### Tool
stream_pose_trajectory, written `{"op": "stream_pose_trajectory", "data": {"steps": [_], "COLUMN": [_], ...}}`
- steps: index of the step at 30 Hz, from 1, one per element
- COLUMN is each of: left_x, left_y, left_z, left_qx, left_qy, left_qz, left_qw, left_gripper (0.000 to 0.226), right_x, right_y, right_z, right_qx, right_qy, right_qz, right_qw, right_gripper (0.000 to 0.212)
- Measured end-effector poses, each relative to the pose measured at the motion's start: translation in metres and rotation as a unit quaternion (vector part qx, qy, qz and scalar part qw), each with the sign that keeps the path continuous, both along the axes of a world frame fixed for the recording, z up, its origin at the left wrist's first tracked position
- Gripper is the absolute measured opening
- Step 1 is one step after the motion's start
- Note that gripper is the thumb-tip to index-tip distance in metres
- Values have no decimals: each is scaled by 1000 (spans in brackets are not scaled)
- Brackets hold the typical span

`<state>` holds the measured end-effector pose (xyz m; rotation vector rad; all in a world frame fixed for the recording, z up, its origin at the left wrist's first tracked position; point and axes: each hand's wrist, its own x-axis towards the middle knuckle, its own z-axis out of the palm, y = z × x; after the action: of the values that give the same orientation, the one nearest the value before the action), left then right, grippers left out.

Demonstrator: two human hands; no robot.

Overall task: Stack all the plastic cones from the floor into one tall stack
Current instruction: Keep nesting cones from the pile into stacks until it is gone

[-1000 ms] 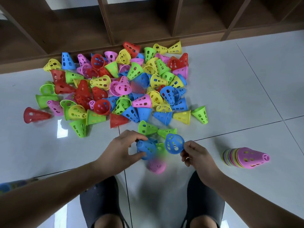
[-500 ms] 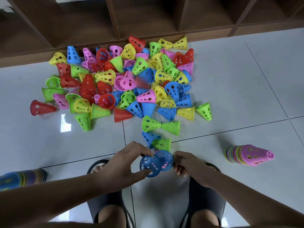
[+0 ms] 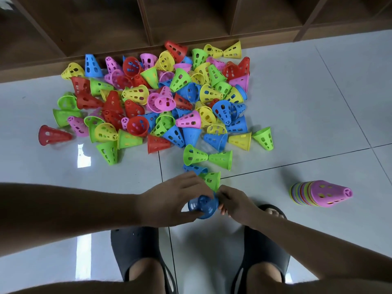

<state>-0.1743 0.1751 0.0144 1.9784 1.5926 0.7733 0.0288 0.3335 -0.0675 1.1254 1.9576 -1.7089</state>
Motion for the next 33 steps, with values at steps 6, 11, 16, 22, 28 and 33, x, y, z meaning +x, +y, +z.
{"op": "stream_pose_trajectory", "data": {"steps": [6, 11, 16, 22, 28, 33], "left_x": [-5, -11, -24, -44, -46, -57], "left_y": [6, 1, 3, 28, 47, 41], "left_z": [-23, -45, -41, -38, -56, -77], "left_qx": [-27, -86, -142, -90, -125, -169], "left_qy": [75, 92, 83, 173, 208, 250], "left_qz": [-16, -12, -43, -83, -58, -33], "left_qw": [997, 992, 986, 977, 968, 953], "left_gripper": [29, 43, 67, 48, 62, 73], "right_x": [-6, -9, -28, -43, -35, -8], "right_y": [3, 15, 35, 49, 57, 57], "right_z": [4, 6, 15, 13, 19, 33], "right_qx": [-15, 53, 65, 40, 81, 90], "right_qy": [-15, -29, -33, -42, -45, -11], "right_qz": [-36, -35, -6, -23, -52, -67], "right_qw": [999, 998, 997, 998, 994, 994], "right_gripper": [15, 11, 32, 29, 13, 12]}}
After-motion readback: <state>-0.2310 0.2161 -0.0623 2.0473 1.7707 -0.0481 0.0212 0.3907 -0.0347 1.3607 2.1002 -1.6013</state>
